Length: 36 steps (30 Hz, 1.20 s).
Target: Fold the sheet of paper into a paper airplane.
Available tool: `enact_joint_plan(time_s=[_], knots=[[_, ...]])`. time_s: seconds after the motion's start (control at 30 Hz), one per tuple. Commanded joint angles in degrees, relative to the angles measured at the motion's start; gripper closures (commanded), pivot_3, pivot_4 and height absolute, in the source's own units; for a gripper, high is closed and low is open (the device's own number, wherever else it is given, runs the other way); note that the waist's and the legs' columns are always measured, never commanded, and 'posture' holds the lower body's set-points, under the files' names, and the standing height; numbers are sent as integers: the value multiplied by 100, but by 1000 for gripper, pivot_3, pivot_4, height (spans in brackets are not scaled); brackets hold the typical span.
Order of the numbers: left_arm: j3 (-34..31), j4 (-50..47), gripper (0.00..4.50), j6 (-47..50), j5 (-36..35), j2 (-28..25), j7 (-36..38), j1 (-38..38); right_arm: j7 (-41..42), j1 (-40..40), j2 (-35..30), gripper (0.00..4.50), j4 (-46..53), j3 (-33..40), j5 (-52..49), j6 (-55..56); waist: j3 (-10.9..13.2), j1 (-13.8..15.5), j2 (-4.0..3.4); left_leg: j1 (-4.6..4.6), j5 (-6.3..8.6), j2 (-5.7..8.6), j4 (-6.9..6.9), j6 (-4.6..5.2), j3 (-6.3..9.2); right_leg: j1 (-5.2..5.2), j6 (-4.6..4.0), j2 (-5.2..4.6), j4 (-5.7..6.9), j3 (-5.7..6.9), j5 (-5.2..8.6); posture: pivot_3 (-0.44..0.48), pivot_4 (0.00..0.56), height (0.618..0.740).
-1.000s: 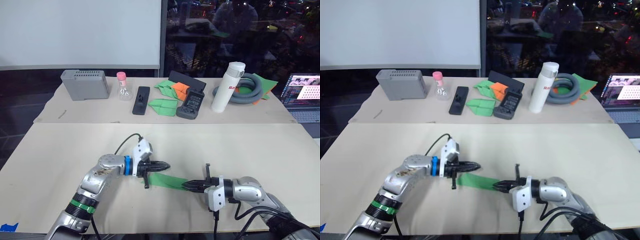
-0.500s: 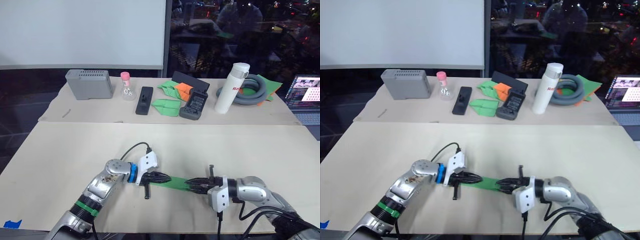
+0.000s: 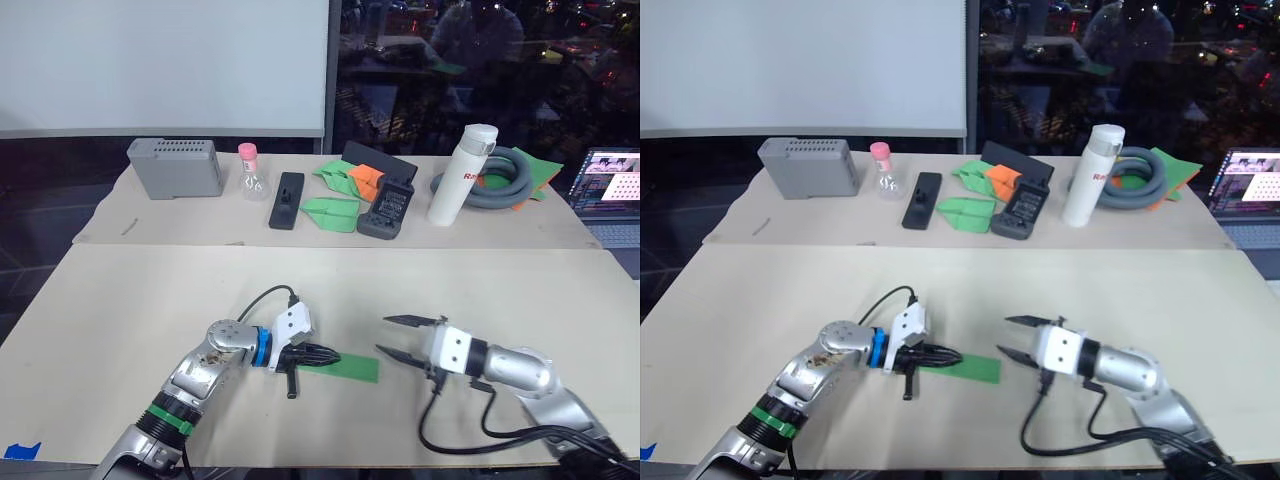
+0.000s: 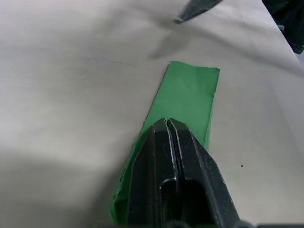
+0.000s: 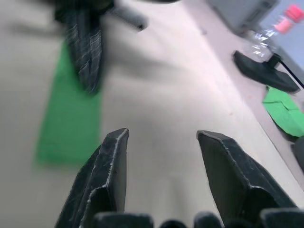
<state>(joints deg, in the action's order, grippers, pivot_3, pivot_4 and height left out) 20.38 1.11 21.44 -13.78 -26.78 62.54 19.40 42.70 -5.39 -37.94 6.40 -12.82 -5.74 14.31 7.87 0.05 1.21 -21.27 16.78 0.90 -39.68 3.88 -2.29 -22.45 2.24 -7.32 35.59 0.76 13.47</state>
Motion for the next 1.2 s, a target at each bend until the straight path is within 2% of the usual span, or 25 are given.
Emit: enact_joint_plan(time_s=[0.03, 0.13, 0.17, 0.43, 0.7, 1.07, 1.2], knots=[[-56, 232, 4500, 174, 170, -135, -174, -137, 6, -100, 251, 3434, 307, -193, 71, -548, 0, 10, -1, -9, 0, 4, 0, 0, 0, -8, 0, -2, 0, 0, 0, 0, 150, 740], [-160, 193, 4500, 235, 121, -201, -146, -117, 47, -112, 572, 4446, 472, -418, -13, -1169, 0, 15, -1, -30, 0, 7, -2, 1, 0, -30, 0, -4, 3, 1, 0, 0, 150, 740], [-177, 182, 4500, 230, 120, -223, -137, -118, 71, -78, 650, 4482, 516, -464, -35, -1312, 0, 12, -1, -41, -1, 8, -4, 0, 0, -44, 0, -4, 8, 1, -1, 0, 150, 740], [-98, 145, 4500, 189, 180, -218, -161, -178, 101, 121, 971, 4482, 286, -543, -10, -1817, 0, 12, -2, -64, -5, 13, -8, -5, 0, -71, 0, 25, 22, 13, -1, 0, 150, 740], [-17, 227, 4500, 88, 221, -201, -140, -177, 141, 618, 693, 4482, 212, -353, 93, -1816, -2, 28, -2, -56, -4, 13, -8, -4, -1, -64, 1, 40, 20, 14, 0, 0, 150, 740], [35, 449, 4500, -94, 211, -79, -94, -16, 96, 1365, 371, 4482, 185, 541, -392, -2167, -13, 87, 7, -18, 0, 11, -6, 3, 2, -41, 1, 4, -4, 10, 0, 0, 150, 740], [38, 429, 4500, -92, 179, -50, -54, -2, 214, 1672, 193, 4482, 296, 769, -535, -1995, -15, 93, 5, 7, 5, 8, 4, 8, 15, 6, 3, 1, -43, 18, -1, 0, 150, 740]])
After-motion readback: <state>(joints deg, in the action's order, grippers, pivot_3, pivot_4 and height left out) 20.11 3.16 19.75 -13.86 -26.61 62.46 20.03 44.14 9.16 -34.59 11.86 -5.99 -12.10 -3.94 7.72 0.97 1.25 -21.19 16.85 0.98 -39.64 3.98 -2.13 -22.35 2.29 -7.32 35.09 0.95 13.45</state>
